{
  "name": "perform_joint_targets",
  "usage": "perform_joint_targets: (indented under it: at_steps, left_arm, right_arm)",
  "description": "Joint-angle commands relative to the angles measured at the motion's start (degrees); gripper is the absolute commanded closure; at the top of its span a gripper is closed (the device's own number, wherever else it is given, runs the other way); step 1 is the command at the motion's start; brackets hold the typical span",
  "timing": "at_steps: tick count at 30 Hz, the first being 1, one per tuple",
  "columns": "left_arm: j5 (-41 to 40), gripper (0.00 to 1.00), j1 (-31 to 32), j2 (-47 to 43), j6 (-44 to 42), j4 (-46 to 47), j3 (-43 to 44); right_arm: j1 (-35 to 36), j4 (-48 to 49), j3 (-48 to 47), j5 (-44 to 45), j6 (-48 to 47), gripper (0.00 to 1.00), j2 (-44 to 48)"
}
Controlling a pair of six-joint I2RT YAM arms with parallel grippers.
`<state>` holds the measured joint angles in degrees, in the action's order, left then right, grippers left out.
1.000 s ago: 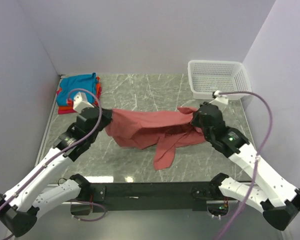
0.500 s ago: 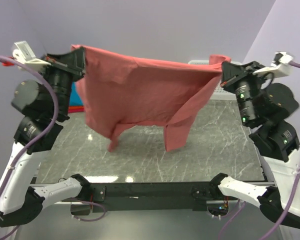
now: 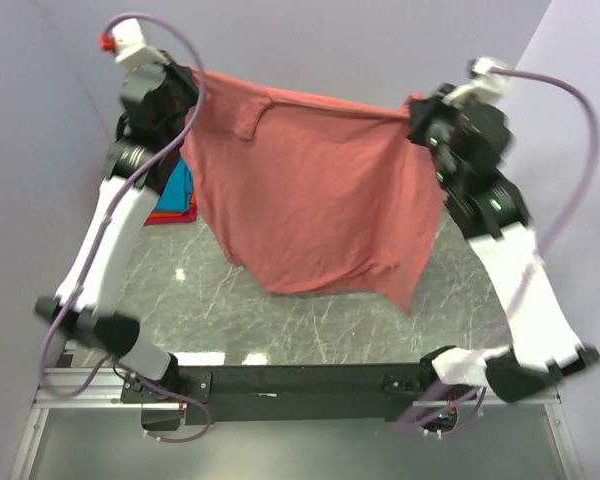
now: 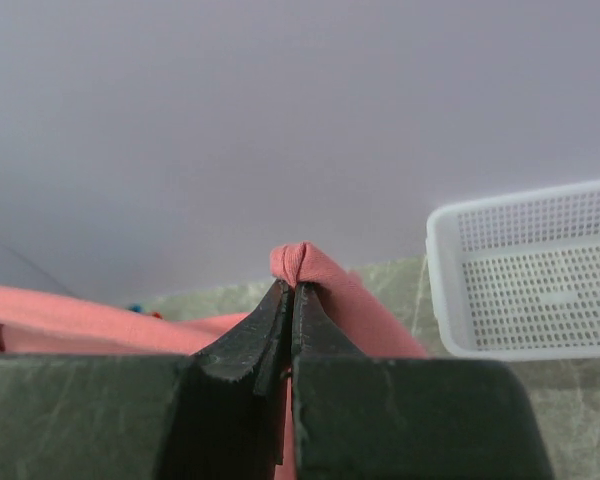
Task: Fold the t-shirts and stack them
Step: Flatten the tshirt out
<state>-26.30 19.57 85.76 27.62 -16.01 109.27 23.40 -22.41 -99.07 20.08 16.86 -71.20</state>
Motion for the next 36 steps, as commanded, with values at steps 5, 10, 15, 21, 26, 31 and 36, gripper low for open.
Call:
perform_joint_targets:
  at_steps: [5,10,15,21,26,31,36]
  left_arm:
    - [8.5,0.99,-6.9,22.5,-5.7,-3.2,37.0]
    - [12.0,0.99,-7.5,14.8,-8.3,8.5,30.2]
    - [8.6,0.99,-7.5,9.5,-12.1,8.0,24.6]
    - [13.0,0.99,-7.5,-8.7,-5.0,13.3,-13.5]
    - [13.5,0.99,-7.4,-29.0,18.0,19.6,-58.9]
    - [11.0,0.99,-5.2,-35.9,37.6,1.0,-77.5]
    - [6.9,0.65,-1.5,-39.1,43.5,-17.7,-78.7]
  right_arm:
    - [-4.6,2.0,-21.8,-7.8,-4.8,1.00,-16.9]
    - [-5.0,-4.0,-38.5,-9.9,-5.1,1.00,-24.3]
    - [-4.9,3.6,-22.3,-11.9,-3.3,1.00,-16.2]
    - [-5.0,13.3,13.9,-13.5,2.3,1.00,0.9]
    - [-4.9,17.8,44.9,-19.9,9.4,1.00,13.8]
    - [-4.7,19.0,69.1,-27.4,18.4,0.95,20.9]
    - [-4.4,11.6,80.1,-34.0,23.9,0.57,25.8]
